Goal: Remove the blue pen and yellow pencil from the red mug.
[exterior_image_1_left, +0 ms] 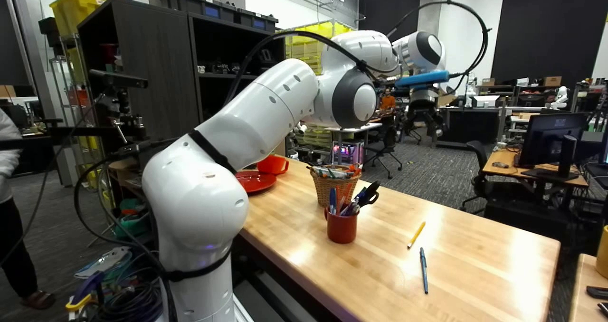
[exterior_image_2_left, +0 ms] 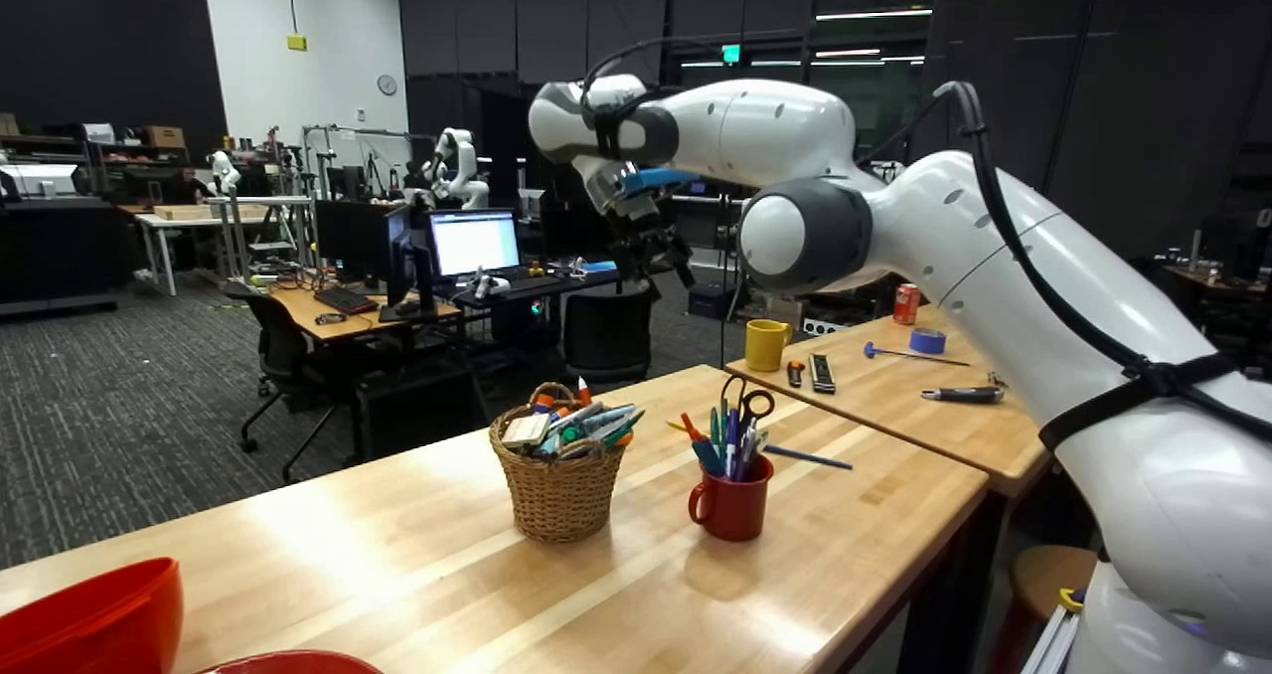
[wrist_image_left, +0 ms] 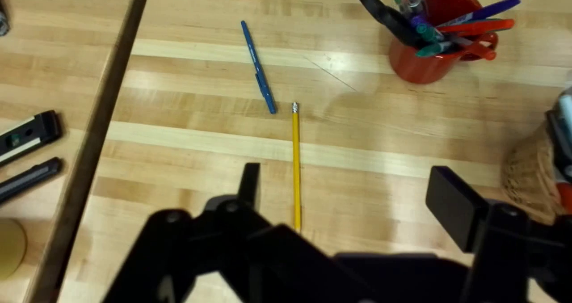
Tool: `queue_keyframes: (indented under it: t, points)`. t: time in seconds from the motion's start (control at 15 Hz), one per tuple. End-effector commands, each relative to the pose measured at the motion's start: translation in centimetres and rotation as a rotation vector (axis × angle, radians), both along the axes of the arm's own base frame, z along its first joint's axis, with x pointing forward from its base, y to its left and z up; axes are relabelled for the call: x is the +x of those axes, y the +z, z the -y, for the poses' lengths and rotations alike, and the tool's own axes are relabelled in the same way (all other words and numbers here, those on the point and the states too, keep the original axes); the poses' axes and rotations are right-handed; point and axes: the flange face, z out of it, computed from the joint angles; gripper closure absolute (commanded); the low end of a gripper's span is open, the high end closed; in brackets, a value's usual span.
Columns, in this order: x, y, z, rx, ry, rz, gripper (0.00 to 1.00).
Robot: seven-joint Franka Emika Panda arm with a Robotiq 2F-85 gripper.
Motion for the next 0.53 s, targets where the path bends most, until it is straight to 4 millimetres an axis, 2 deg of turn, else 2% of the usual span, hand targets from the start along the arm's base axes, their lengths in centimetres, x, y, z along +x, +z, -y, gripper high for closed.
queue_keyframes:
  t: [0.0,0.07,0.2,0.47]
  points:
    - [-1.8,6.8,-1.3,0.103,0.032,0.122,0.0]
    - [-2.6,8.7,-2.0,0.129,0.036,0.142,0.0]
    - [-3.7,10.8,-1.7,0.169,0.049,0.165,0.0]
    - [-4.3,12.1,-2.2,0.214,0.046,0.175,0.0]
